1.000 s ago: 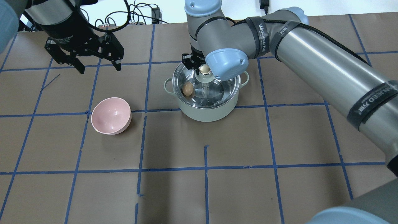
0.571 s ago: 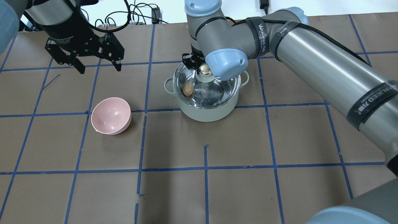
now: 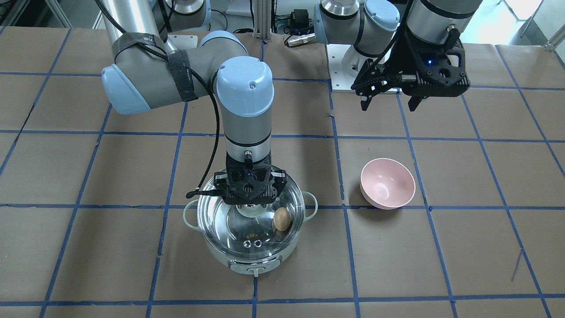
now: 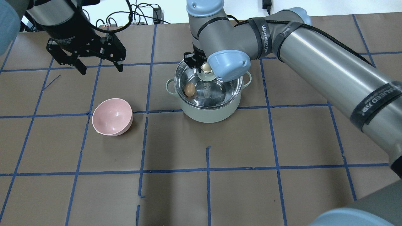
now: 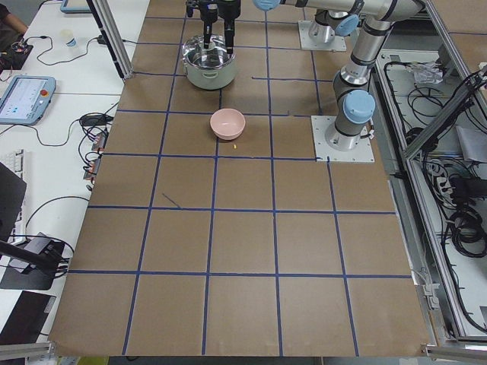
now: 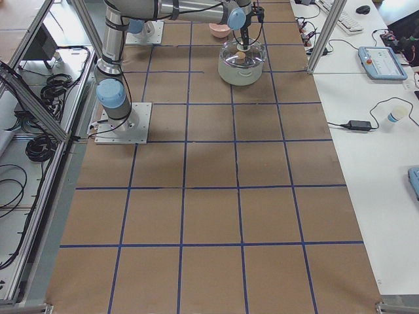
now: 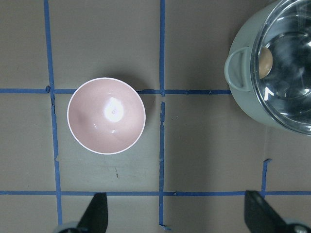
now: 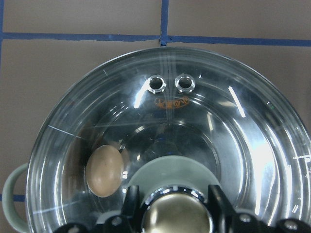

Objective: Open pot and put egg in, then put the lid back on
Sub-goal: 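Lower the glass lid onto the pot and release the knob with the right gripper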

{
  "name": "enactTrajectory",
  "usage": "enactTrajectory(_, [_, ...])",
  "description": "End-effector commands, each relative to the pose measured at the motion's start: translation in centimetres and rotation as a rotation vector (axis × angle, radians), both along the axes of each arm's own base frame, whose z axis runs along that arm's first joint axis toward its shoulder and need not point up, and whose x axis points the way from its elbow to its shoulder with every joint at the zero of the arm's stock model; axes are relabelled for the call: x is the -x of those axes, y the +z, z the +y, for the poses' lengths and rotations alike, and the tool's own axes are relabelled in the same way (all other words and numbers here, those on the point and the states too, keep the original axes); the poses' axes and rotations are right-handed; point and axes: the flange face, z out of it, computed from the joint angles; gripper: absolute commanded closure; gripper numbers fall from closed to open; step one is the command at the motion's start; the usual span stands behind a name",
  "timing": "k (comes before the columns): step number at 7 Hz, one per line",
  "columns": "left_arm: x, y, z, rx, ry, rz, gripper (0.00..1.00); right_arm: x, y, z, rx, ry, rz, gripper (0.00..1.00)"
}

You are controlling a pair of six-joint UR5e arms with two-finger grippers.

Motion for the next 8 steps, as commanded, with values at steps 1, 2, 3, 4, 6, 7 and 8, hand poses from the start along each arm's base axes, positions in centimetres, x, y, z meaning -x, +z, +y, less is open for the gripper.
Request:
enactTrajectory(1, [0.03,0.00,0.01,0.000,-0.001,0.000,0.00,0.02,-0.11,0.01,0.002,0.001,0.001,0.98])
enactTrajectory(2, [0.03,0.00,0.01,0.000,-0.001,0.000,0.00,0.09,-0.18,0.02,0.003,0.004,0.008,0.98])
enactTrajectory(3, [0.03,-0.08,0.02,-0.002,-0.001,0.000,0.00,0.09,-0.18,0.02,0.003,0.006,0.008,0.98])
enactTrajectory(4, [0.03,0.00,0.01,0.000,-0.001,0.000,0.01,0.10,-0.13,0.08,0.000,0.006,0.008,0.98])
enactTrajectory(6, [0.03,0.00,0.01,0.000,-0.001,0.000,0.00,0.03,-0.22,0.17,-0.011,0.004,0.002,0.98])
enactTrajectory(7, [0.03,0.00,0.01,0.000,-0.001,0.000,0.00,0.02,-0.24,0.19,-0.013,0.006,0.001,0.98])
enactTrajectory(8, [0.03,0.00,0.01,0.000,0.010,0.000,0.00,0.02,-0.22,0.18,-0.011,0.006,0.001,0.98])
